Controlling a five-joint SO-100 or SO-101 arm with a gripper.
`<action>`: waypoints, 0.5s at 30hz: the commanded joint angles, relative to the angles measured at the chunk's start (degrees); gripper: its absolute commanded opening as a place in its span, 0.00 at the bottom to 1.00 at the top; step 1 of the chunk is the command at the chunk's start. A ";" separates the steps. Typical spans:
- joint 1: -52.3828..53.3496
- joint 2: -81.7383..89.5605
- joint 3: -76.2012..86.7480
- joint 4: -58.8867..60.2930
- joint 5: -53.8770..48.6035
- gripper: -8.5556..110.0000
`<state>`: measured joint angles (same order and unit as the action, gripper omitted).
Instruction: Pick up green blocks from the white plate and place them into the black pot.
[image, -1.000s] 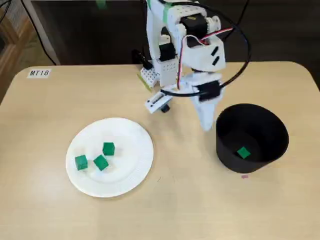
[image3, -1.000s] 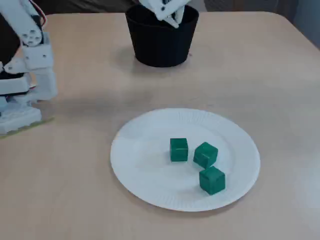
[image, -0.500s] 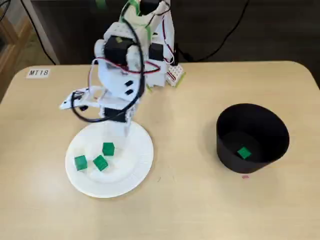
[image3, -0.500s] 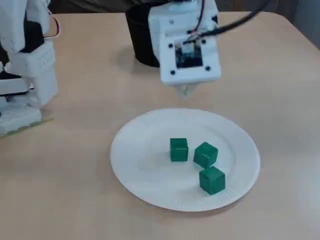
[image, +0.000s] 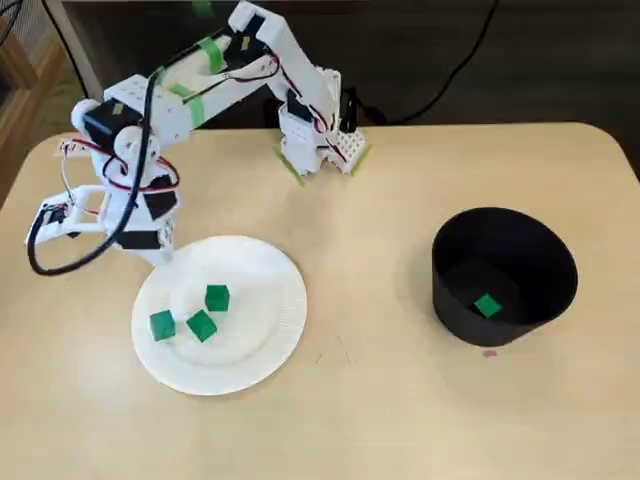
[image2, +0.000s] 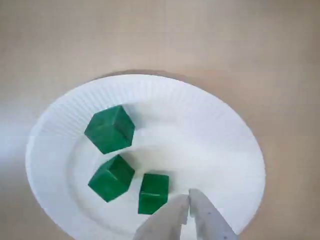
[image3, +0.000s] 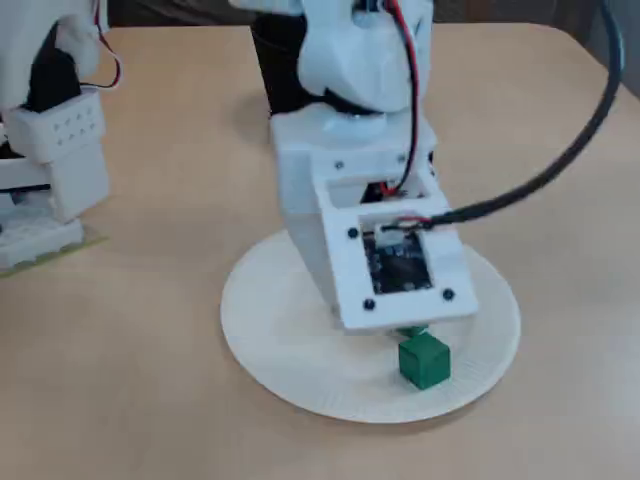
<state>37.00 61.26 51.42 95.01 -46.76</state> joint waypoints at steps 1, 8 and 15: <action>-0.62 -0.62 -3.34 0.26 -2.29 0.05; -2.81 -3.60 -6.59 0.18 -5.71 0.05; -3.78 -6.59 -10.11 0.09 -6.59 0.13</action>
<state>34.01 54.32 44.82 94.92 -53.00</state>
